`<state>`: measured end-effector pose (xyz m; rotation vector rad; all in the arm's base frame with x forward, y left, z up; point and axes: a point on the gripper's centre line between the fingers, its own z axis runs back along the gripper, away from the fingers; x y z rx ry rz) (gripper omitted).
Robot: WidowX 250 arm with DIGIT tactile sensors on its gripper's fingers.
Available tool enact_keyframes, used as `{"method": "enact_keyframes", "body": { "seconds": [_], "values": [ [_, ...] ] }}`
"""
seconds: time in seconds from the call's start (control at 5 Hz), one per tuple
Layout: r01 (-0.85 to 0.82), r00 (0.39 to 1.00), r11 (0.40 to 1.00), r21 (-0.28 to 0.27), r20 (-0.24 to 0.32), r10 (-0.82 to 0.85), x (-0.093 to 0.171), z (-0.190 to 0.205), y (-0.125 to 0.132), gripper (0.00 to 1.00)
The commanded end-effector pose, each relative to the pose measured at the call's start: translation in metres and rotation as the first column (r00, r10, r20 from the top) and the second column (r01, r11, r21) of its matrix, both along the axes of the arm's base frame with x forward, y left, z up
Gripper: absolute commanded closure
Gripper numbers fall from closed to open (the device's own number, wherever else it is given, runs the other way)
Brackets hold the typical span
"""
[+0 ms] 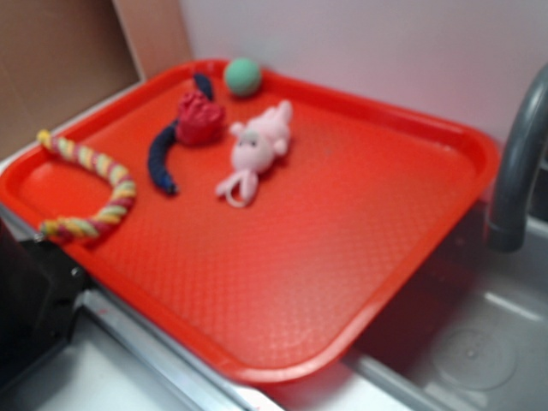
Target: Grab the blue rope.
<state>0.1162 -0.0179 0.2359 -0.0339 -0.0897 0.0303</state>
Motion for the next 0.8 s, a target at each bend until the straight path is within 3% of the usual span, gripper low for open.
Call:
{"method": "enact_keyframes", "body": {
  "seconds": [0.0,0.2,0.4,0.6],
  "values": [
    [0.0,1.0,1.0,0.0,0.0,0.0,0.0,0.0,0.0,0.0],
    [-0.14,0.99,0.99,0.014,-0.003,0.14,0.02,-0.014,0.011,0.0],
    [-0.284,0.959,0.959,-0.019,0.006,0.285,0.035,-0.031,0.023,0.0],
    [-0.385,0.922,0.923,-0.022,0.042,0.386,0.048,-0.05,0.038,0.0]
  ]
}}
